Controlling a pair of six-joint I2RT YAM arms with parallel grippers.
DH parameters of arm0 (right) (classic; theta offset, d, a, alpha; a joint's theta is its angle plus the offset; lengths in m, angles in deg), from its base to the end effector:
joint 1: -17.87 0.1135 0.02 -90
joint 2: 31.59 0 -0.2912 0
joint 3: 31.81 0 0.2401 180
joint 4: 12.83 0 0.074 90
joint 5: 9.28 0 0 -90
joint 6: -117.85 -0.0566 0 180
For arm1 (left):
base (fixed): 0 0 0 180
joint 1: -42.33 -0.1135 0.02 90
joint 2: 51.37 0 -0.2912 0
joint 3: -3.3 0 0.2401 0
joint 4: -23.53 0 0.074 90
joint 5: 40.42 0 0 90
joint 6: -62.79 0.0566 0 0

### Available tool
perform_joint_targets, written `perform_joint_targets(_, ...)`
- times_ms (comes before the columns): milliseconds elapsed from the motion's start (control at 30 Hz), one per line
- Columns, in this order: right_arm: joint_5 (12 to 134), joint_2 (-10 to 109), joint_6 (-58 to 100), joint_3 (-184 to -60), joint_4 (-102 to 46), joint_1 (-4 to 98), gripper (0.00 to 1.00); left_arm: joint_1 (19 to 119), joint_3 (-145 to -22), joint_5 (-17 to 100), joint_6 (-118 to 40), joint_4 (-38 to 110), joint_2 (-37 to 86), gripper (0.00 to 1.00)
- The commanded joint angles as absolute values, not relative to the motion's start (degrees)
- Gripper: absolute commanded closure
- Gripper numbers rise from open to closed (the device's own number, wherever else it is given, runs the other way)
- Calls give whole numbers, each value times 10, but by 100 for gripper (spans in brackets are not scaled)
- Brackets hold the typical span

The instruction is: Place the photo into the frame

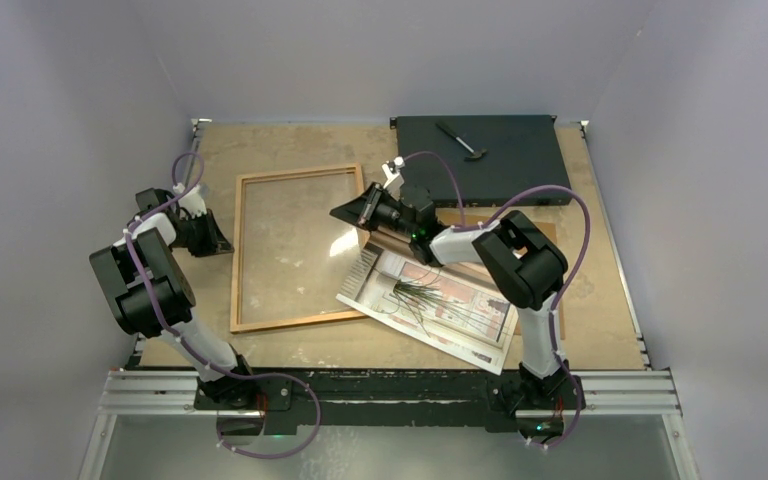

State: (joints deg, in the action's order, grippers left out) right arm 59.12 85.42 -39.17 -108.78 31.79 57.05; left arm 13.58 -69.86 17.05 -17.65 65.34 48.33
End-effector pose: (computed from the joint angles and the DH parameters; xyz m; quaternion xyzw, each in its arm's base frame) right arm 0.3452 0.3082 0.2286 0.0266 0.6798 0.6535 0.3317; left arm 0.3029 0.1315 0.1801 -0.1053 0.9385 -0.2007 0.2606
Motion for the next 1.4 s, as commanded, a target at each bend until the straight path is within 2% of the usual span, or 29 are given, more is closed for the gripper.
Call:
perform_joint_targets(0,575,845,-379,-1101,367,580,100,145,-680,196,-167,650,510,97)
perform_joint_targets(1367,623,915,-350,-1110,280,546,100,145,-692,198,-167,660,508,97)
